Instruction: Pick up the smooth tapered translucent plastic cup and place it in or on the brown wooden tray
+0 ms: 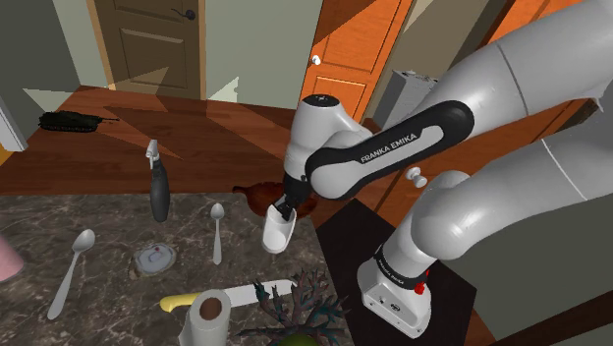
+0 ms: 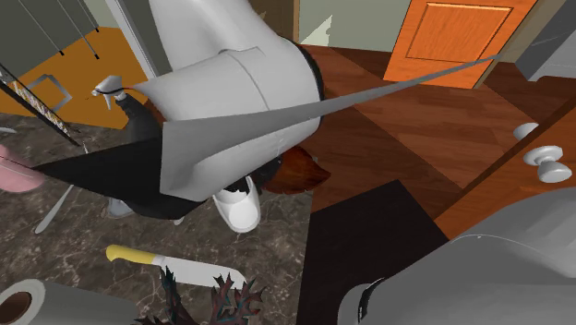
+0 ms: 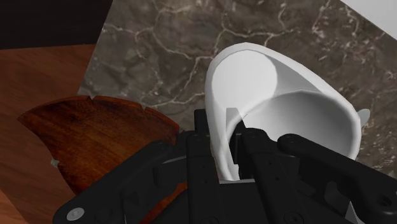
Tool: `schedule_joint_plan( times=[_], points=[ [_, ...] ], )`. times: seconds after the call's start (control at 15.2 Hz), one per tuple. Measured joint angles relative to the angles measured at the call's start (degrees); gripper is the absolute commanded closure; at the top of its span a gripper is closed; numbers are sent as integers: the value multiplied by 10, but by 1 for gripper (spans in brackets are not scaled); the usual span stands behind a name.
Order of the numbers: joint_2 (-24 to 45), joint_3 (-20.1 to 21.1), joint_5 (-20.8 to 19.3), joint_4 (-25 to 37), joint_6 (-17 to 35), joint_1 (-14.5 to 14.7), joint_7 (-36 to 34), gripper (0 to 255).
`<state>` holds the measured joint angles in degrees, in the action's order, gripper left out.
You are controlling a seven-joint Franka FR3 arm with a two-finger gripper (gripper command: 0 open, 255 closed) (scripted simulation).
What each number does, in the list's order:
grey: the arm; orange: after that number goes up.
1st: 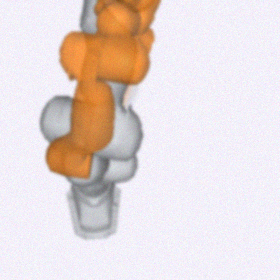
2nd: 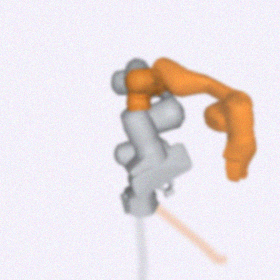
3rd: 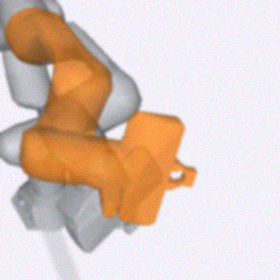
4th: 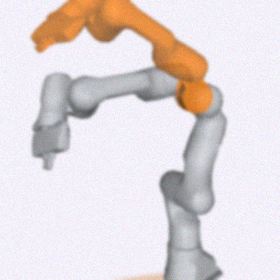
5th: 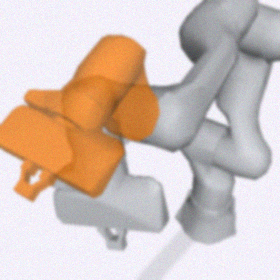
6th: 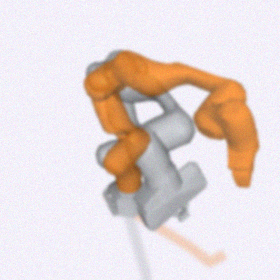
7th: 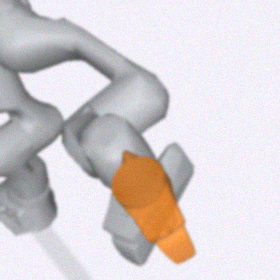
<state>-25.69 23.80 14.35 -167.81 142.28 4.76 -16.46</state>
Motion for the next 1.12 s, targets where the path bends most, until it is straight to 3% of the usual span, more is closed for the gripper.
schedule_joint_plan(
  times=[1.12],
  points=[
    [-127,-37,-13,62,-188,7,9,255]
  ],
)
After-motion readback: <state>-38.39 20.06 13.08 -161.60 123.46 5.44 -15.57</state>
